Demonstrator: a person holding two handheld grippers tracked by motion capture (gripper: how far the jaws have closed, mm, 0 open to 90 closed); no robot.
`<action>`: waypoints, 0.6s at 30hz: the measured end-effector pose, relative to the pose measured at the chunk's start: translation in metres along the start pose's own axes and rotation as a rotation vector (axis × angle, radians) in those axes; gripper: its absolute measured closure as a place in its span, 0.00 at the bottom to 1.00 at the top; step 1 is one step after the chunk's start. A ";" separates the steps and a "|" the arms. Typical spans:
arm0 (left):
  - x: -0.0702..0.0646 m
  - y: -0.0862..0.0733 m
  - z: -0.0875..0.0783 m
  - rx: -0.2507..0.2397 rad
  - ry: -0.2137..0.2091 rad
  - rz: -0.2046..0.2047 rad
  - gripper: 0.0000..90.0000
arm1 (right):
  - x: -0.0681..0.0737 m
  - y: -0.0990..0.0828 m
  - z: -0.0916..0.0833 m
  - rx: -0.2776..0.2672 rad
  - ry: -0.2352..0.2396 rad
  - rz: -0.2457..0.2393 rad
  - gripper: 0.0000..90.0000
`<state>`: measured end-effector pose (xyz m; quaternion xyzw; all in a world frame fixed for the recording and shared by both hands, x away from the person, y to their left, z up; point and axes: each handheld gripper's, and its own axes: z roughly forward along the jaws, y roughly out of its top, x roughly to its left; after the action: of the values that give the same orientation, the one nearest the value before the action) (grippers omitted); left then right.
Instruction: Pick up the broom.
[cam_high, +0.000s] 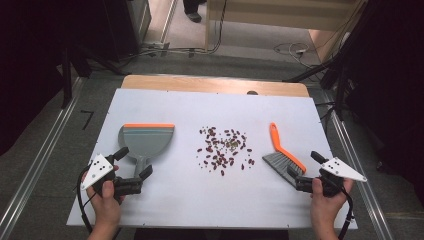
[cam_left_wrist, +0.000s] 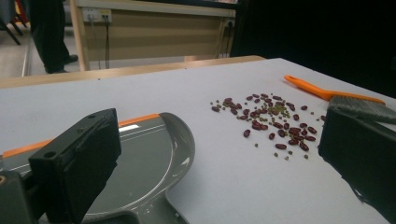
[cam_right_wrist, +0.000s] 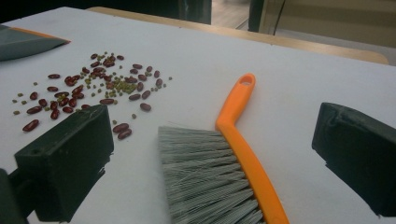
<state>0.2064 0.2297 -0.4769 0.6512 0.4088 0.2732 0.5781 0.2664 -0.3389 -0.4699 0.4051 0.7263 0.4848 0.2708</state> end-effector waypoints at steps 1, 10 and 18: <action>-0.001 0.000 0.001 0.003 0.000 0.004 0.00 | 0.000 0.000 0.000 0.002 -0.001 0.002 0.00; -0.003 0.002 0.002 0.004 -0.009 0.014 0.00 | 0.001 0.014 0.000 -0.001 0.007 0.037 0.00; -0.001 0.002 0.003 0.017 -0.006 0.015 0.00 | -0.002 0.039 0.010 0.025 0.054 0.002 0.00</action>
<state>0.2089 0.2269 -0.4749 0.6601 0.4044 0.2722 0.5716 0.2884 -0.3275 -0.4374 0.3961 0.7388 0.4867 0.2457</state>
